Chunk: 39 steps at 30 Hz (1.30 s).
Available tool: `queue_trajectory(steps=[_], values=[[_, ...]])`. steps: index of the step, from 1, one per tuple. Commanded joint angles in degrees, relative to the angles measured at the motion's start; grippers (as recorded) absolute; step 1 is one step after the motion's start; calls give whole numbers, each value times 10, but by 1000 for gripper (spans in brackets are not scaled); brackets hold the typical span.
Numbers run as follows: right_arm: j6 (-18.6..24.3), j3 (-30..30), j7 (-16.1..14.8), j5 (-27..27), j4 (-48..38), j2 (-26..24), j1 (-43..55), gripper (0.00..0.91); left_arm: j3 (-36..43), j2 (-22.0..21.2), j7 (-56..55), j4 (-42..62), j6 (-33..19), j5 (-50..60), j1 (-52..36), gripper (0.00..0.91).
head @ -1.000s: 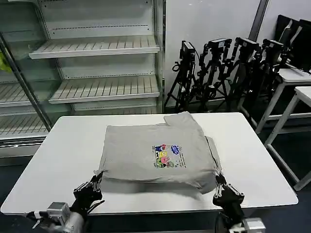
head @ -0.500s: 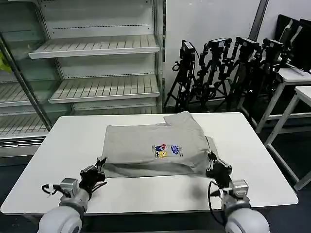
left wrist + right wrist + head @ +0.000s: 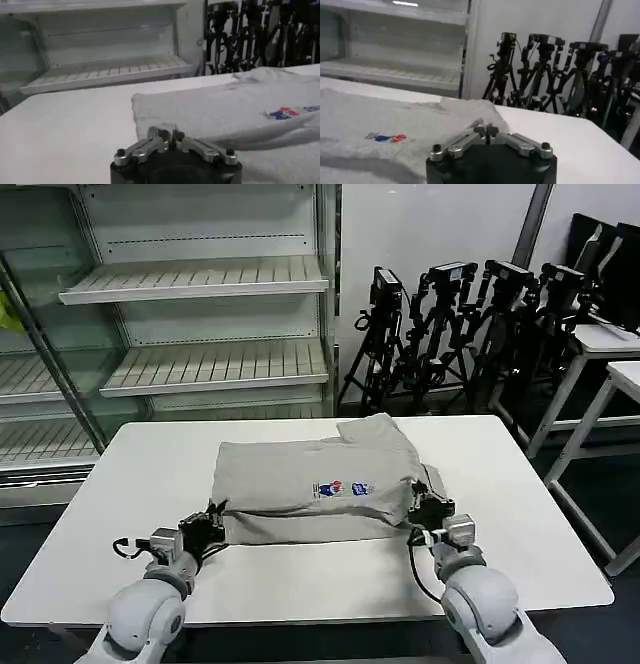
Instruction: Fold and organize the clothes.
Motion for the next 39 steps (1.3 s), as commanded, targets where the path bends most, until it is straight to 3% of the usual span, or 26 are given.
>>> queue_trajectory(steps=[1, 13, 21, 22, 23, 24, 25, 26, 28, 39], values=[[-8, -15, -11, -33, -53, 6, 39, 907, 15, 1, -1, 30, -1, 7, -24, 907], [1, 63, -31, -64, 64, 0, -104, 907, -43, -14, -6, -81, -3, 5, 93, 907], [-30, 62, -31, -17, 31, 6, -122, 907, -56, -26, -6, -69, 5, -39, 121, 907], [-31, 58, -27, -8, 13, 9, -116, 907, -55, -26, -8, -60, 8, -51, 116, 695], [-31, 56, -25, 1, 5, 11, -113, 907, -54, -27, -10, -49, 9, -56, 111, 363], [-31, 55, -24, 12, 1, 11, -111, 836, -53, -26, -11, -45, 9, -58, 108, 20], [-31, 54, -24, 23, -4, 11, -110, 705, -52, -26, -11, -38, 7, -60, 104, 10], [-31, 53, -25, 38, -6, 11, -110, 302, -51, -25, -11, -34, 4, -63, 101, 10], [-31, 50, -24, 47, -12, 10, -110, 0, -49, -22, -10, -29, -1, -65, 98, 20], [-31, 52, -14, 95, -6, 7, -115, 0, -44, -19, -7, -22, 3, -94, 97, 10]])
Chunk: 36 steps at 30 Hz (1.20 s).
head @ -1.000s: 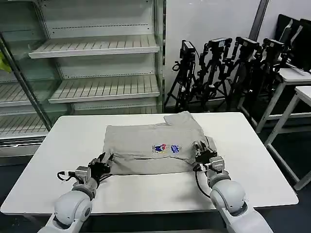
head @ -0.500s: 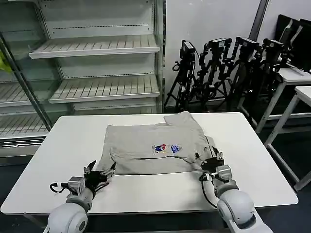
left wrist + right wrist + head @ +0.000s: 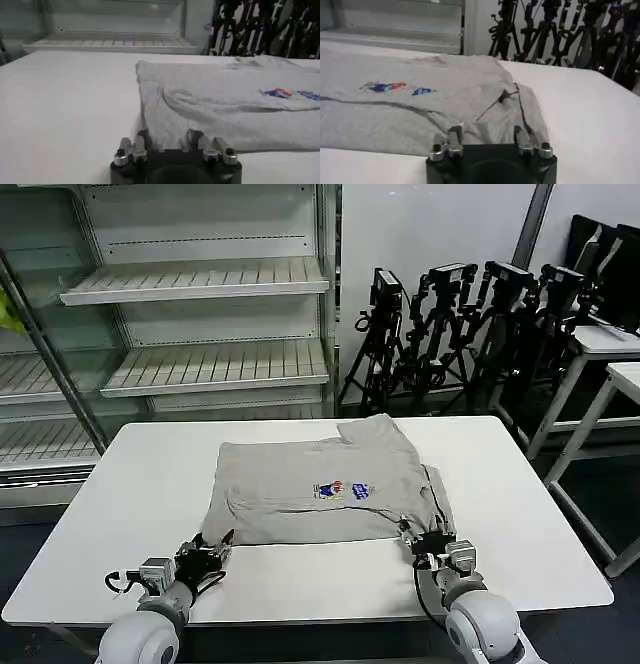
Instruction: Fold and organize the clothes.
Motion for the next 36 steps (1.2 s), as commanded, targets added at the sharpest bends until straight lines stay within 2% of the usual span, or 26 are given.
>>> queue_trajectory(steps=[1, 6, 10, 16, 23, 25, 26, 27, 28, 29, 30, 36], values=[[-10, 1, 4, 44, -3, 1, -16, 0, -4, 0, 2, 9, 3, -33, 5, 10], [-10, 3, 9, 43, 24, -1, -31, 0, -12, 1, 11, -6, 11, -75, 8, 10], [-10, 7, 16, 43, 81, -19, -60, 0, -16, 3, 10, -32, 12, -81, 23, 10], [-10, 35, 22, 42, 179, -76, -141, 0, -33, 9, -1, -133, 12, -76, 113, 20], [-10, 81, 25, 24, 250, -103, -256, 0, -56, 0, -19, -211, 12, -65, 225, 10], [-10, 87, 35, 15, 267, -107, -276, 0, -59, -2, -21, -228, 12, -60, 252, 10], [-10, 87, 36, 15, 269, -108, -280, 20, -60, -2, -21, -234, 12, -59, 262, 10], [-10, 91, 40, 15, 275, -107, -285, 302, -62, -1, -21, -239, 12, -56, 270, 10], [-10, 92, 41, 15, 277, -107, -286, 907, -64, 1, -20, -243, 13, -53, 278, 202], [-10, 93, 43, 15, 281, -107, -284, 907, -64, 4, -19, -248, 13, -47, 285, 504], [-10, 94, 46, 16, 284, -105, -281, 907, -64, 7, -18, -253, 13, -41, 291, 907], [-5, 108, 64, 42, 295, -109, -223, 907, -71, 15, -16, -278, 13, -25, 291, 907]])
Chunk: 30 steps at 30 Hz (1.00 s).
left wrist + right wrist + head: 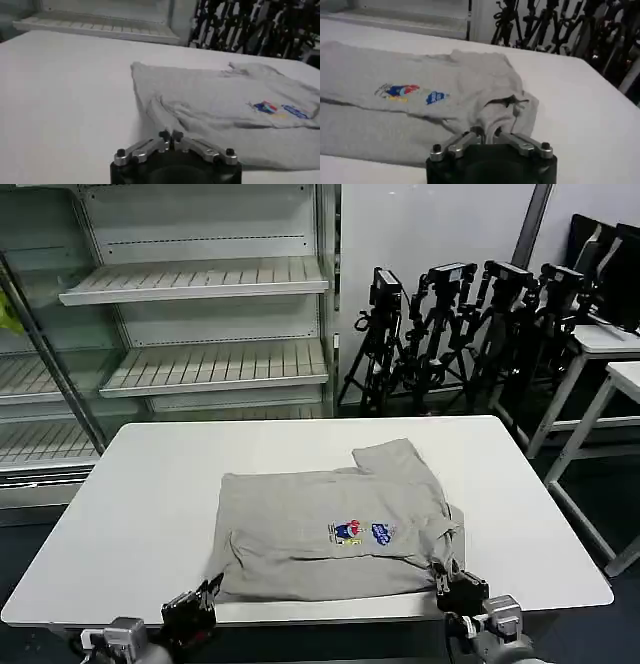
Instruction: Fold and organize the clothes.
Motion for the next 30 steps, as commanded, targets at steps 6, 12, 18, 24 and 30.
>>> queue_trajectory(steps=[6, 12, 18, 24, 30], values=[[11, 27, 33, 54, -10, -38, 119, 907, -52, 52, 25, -32, -1, 0, -29, 907], [1, -52, 41, 89, -158, -32, 309, 907, -15, 100, 34, 67, -1, -47, -178, 907], [1, -141, 30, 88, -334, 15, 496, 907, 68, 91, 14, 198, 0, -58, -357, 907], [1, -187, 15, 75, -484, 75, 610, 907, 143, 64, -6, 301, 0, -43, -464, 907], [5, -224, -1, 46, -598, 116, 680, 907, 185, 36, -16, 379, -1, -33, -525, 907]])
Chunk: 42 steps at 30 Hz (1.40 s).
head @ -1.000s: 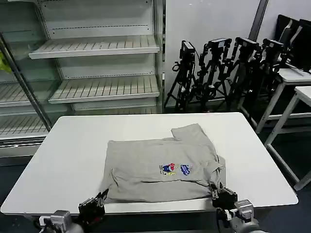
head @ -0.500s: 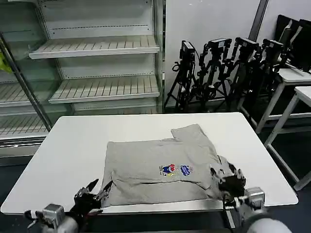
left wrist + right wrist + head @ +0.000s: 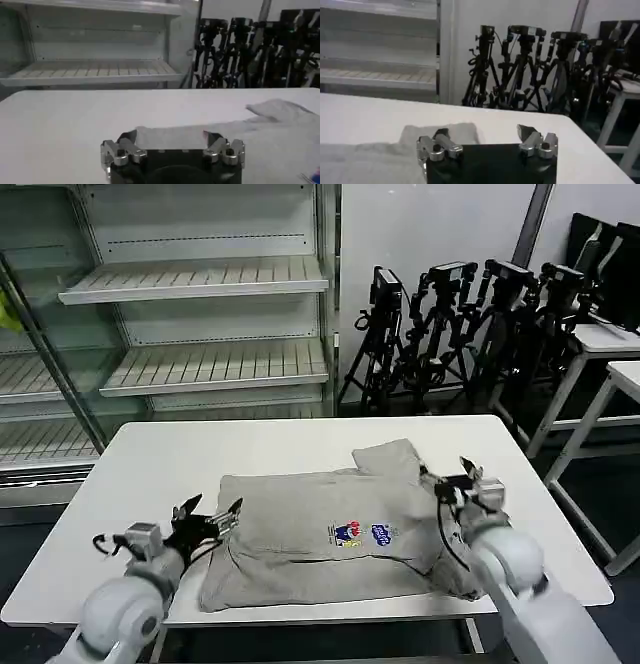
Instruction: Fold and organize the clothes.
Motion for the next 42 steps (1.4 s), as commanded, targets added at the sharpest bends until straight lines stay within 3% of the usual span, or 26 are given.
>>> queue_trajectory(steps=[1, 7, 22, 24, 25, 26, 27, 42], values=[[4, -83, -16, -24, -257, 75, 206, 907, 96, -25, -13, 178, -1, 3, -189, 907], [12, -78, -19, -30, -312, 98, 207, 907, 114, -41, -15, 219, -1, 1, -216, 907], [-3, -70, -20, -8, -341, 111, 180, 907, 117, -37, -26, 253, 1, -9, -193, 907], [-3, -68, -19, 1, -342, 111, 179, 715, 117, -36, -26, 251, 1, -16, -188, 907], [-3, -66, -16, 8, -342, 112, 178, 191, 117, -36, -27, 252, 1, -20, -187, 282], [-3, -65, -14, 14, -339, 112, 176, 50, 115, -37, -27, 252, 1, -26, -186, 141], [-3, -65, -13, 17, -338, 112, 176, 0, 114, -37, -27, 253, 0, -37, -186, 30], [8, -64, -18, 30, -313, 110, 159, 0, 103, -35, -18, 237, 0, -78, -168, 20]])
